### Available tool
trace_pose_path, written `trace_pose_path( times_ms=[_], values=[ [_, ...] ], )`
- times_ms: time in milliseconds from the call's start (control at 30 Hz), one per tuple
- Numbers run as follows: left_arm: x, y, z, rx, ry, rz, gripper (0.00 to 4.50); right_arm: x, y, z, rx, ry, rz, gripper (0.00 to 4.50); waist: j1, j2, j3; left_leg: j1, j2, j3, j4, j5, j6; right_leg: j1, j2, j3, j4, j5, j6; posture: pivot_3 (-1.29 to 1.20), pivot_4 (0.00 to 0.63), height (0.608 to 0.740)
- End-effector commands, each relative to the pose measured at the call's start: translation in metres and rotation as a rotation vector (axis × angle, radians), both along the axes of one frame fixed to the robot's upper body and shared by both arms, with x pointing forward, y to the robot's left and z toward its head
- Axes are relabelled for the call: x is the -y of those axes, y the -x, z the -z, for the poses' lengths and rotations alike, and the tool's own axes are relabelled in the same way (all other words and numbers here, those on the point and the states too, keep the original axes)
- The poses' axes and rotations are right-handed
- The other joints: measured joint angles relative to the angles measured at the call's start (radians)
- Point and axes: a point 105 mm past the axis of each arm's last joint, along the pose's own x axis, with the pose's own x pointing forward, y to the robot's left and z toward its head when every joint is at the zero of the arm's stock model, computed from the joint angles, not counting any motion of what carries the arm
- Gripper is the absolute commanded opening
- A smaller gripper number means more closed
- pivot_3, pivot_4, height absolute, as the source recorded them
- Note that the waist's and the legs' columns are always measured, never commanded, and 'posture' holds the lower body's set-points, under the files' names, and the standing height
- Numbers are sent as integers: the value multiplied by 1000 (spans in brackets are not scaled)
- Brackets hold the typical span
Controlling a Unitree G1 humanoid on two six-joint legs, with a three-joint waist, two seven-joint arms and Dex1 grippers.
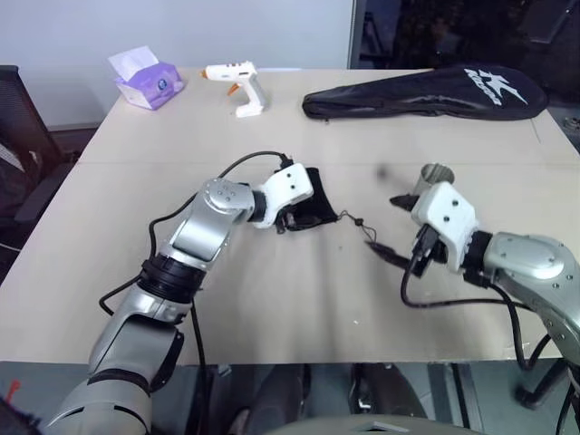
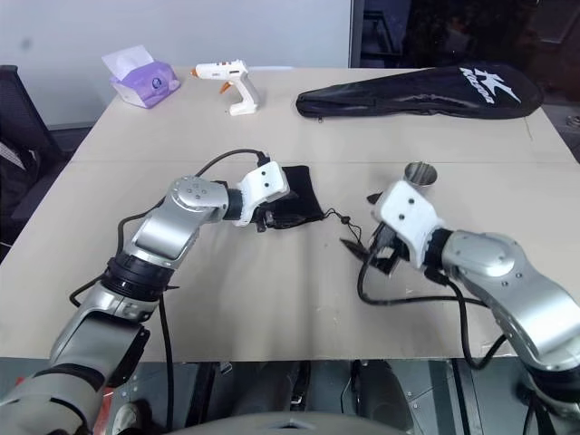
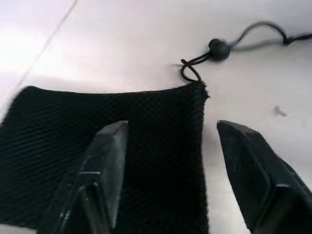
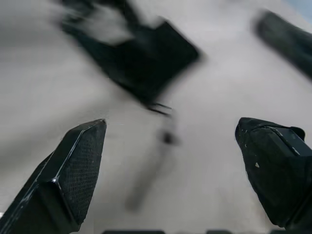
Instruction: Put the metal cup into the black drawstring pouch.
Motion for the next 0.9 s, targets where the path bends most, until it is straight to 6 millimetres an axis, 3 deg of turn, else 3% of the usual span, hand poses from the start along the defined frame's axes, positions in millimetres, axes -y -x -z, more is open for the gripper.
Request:
trace_pose_path(
  times_ms=[33, 300, 500, 733, 900],
  values=[
    [5, -1, -4, 82, -54, 54, 2749, -4, 10, -12, 61, -42, -30, 4500, 1, 0, 0, 0, 0, 0, 1, 0, 0, 0, 0, 0, 0, 1, 1, 0, 150, 740],
    [9, -15, 1, 130, -111, 56, 2749, -6, 16, -10, 60, -88, 0, 4500, 0, 0, 0, 0, 0, 0, 3, 0, 1, 1, 1, 0, 1, 2, 1, 0, 150, 740],
    [16, -15, -7, -15, 1, 38, 40, 3, 13, -9, 77, -96, 64, 4500, -1, 0, 0, 0, -1, 0, 4, 0, 1, 1, 1, 0, 1, 2, 1, 0, 150, 740],
    [14, -16, -14, -205, 106, -24, 10, 25, -6, -14, 106, -49, 173, 4500, -4, 0, 0, 0, 0, 1, 4, 0, 1, 1, 2, 1, 2, 2, 1, 0, 150, 740],
    [9, -21, -18, -200, 129, -67, 10, 60, -45, -27, 178, 32, 379, 4500, -4, 0, 0, 0, 0, 2, 5, 0, 1, 0, 1, 2, 4, 2, 1, 0, 150, 740]
  ],
)
